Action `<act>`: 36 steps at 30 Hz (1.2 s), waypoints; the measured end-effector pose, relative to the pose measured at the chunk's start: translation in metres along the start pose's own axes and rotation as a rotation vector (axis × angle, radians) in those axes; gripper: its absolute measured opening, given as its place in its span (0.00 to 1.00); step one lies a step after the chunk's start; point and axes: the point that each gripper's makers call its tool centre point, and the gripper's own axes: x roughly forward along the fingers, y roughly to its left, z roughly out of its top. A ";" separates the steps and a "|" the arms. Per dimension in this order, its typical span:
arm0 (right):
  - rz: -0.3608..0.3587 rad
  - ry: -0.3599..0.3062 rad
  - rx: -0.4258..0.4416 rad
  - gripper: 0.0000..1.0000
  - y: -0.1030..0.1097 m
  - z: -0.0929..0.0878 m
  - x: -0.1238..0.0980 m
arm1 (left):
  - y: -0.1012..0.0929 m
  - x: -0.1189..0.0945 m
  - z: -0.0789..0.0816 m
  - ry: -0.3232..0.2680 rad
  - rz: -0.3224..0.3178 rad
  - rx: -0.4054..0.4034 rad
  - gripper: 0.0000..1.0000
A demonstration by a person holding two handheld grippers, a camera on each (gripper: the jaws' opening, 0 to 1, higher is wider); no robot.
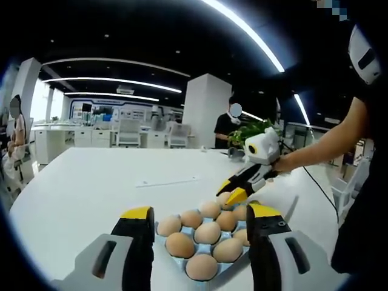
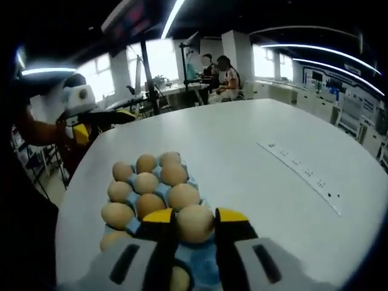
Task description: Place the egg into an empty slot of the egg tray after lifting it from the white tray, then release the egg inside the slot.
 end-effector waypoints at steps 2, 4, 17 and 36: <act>0.004 0.007 -0.001 0.25 0.000 -0.002 0.001 | 0.000 0.000 0.001 -0.006 0.003 0.002 0.63; 0.008 0.012 0.002 0.25 0.001 -0.003 0.002 | 0.001 -0.001 0.002 -0.005 0.006 0.005 0.63; 0.020 0.031 0.019 0.25 -0.002 -0.009 0.005 | 0.000 0.000 0.002 0.003 0.000 0.011 0.62; 0.042 0.008 0.051 0.27 -0.006 -0.014 0.004 | -0.001 0.005 0.003 0.009 -0.006 0.016 0.62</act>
